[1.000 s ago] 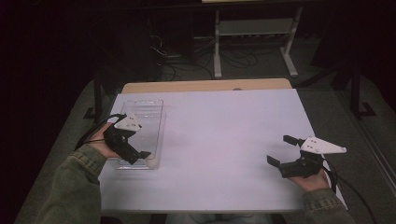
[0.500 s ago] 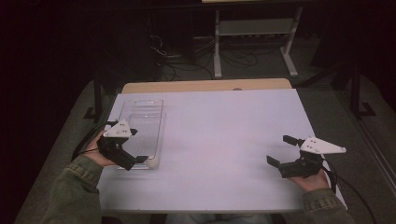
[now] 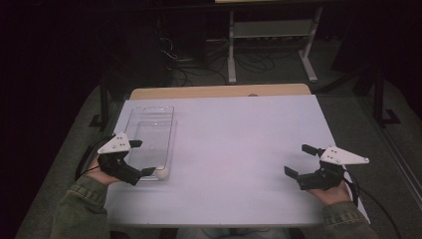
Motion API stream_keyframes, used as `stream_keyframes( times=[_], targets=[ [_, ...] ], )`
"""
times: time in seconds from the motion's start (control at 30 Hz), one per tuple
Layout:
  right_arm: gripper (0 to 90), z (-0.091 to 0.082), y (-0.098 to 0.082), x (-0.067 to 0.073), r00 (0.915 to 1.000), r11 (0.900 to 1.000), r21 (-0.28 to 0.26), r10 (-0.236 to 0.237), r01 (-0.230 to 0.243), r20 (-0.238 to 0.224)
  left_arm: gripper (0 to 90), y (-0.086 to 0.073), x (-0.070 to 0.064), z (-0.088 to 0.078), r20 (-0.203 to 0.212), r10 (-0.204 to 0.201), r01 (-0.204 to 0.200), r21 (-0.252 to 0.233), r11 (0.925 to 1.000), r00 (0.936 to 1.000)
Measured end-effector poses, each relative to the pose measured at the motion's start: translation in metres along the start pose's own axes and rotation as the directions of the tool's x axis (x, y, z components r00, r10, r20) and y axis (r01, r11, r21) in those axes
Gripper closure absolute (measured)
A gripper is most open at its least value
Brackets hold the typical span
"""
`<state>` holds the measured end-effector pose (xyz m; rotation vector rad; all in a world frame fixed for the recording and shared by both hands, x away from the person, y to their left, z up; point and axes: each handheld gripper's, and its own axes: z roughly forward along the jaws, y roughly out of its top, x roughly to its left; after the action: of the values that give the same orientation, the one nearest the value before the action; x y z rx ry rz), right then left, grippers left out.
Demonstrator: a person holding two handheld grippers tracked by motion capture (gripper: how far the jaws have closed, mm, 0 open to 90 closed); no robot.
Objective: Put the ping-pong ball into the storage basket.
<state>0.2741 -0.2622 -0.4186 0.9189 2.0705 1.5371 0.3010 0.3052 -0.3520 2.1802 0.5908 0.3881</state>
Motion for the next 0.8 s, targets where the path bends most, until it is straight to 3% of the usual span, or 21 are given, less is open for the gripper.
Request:
stream_keyframes(
  times=[0.2,0.8],
  targets=[
    [0.0,0.0,0.0,0.0,1.0,1.0,0.0,0.003,-0.003,-0.002,0.0,-0.007,-0.003,-0.002,-0.016,-0.021,0.02,-0.06,0.998,0.9996],
    [0.0,0.0,0.0,0.001,1.0,1.0,-0.003,-0.003,0.003,-0.001,0.0,-0.033,-0.011,0.0,-0.038,-0.072,0.066,-0.142,0.9877,0.9967]
  ],
)
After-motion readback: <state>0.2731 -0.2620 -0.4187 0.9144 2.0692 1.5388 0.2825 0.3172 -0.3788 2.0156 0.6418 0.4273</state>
